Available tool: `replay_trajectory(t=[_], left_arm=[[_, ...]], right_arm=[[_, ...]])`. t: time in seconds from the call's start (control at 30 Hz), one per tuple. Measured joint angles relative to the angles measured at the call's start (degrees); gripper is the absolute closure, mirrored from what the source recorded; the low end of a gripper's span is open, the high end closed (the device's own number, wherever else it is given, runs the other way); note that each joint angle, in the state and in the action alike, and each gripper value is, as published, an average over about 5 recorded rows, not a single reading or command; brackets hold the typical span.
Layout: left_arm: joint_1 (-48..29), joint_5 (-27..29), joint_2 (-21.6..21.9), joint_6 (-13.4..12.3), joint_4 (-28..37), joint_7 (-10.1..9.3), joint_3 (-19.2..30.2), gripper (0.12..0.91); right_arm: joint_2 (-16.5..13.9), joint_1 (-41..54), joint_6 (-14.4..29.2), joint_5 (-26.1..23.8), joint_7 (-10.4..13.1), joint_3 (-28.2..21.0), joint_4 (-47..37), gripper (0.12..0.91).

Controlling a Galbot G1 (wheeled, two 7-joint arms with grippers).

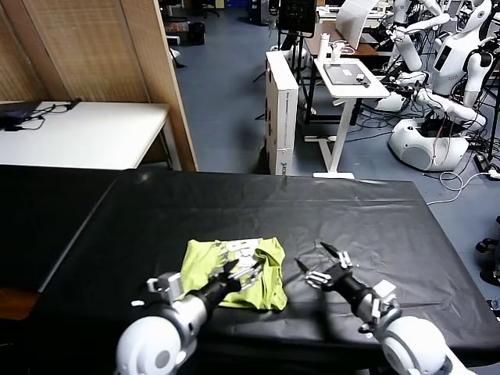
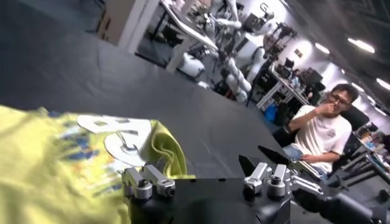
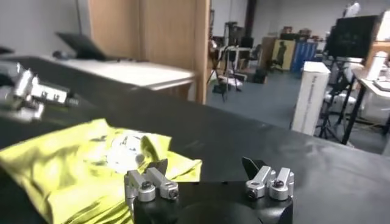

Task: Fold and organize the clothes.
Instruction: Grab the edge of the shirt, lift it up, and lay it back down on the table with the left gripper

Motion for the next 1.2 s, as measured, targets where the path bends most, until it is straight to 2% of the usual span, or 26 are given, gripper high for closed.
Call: replay_trajectory(t=[0.23,0.47,0.73,0.8,0.9,1.0,1.1,1.2], left_arm=[[2.5,0.7,-0.2,-0.8,-1.4,0.06,-4.0,0.123],[5.0,1.5,-1.0,-1.4,-2.2,0.24,-6.2,0.123],[6.7,2.0,-1.3,-1.7,-2.4,0.46,-7.4,0.123],[7.0,2.5,-1.4,-2.0,-2.3,0.74,-7.7,0.123],[7.6,3.5,-1.4,-2.7,-2.0,1.39,-8.1,0.123],[8.1,5.3,-1.4,-4.1,-1.5,2.44,-8.4,0.123],[8.4,8.0,-1.8,-6.5,-0.6,3.99,-8.5,0.123],[8.3,10.0,-2.4,-9.7,0.8,5.03,-8.5,0.123]], right_arm=[[2.1,6.6,-1.9,-1.3,-0.3,-8.1,-2.9,0.118],[3.2,10.3,-3.2,-3.5,0.9,-9.9,-5.5,0.118],[4.2,9.4,-6.5,-3.9,5.9,-6.0,-7.0,0.118],[4.3,8.8,-7.0,-3.2,6.5,-4.5,-6.8,0.118],[4.2,7.4,-7.0,-1.0,5.6,-2.2,-5.8,0.118],[4.0,5.8,-6.5,1.6,3.6,0.0,-4.5,0.118],[3.7,4.3,-5.2,4.2,2.1,2.0,-3.2,0.118],[3.5,3.0,-4.0,7.1,1.7,3.9,-2.1,0.118]])
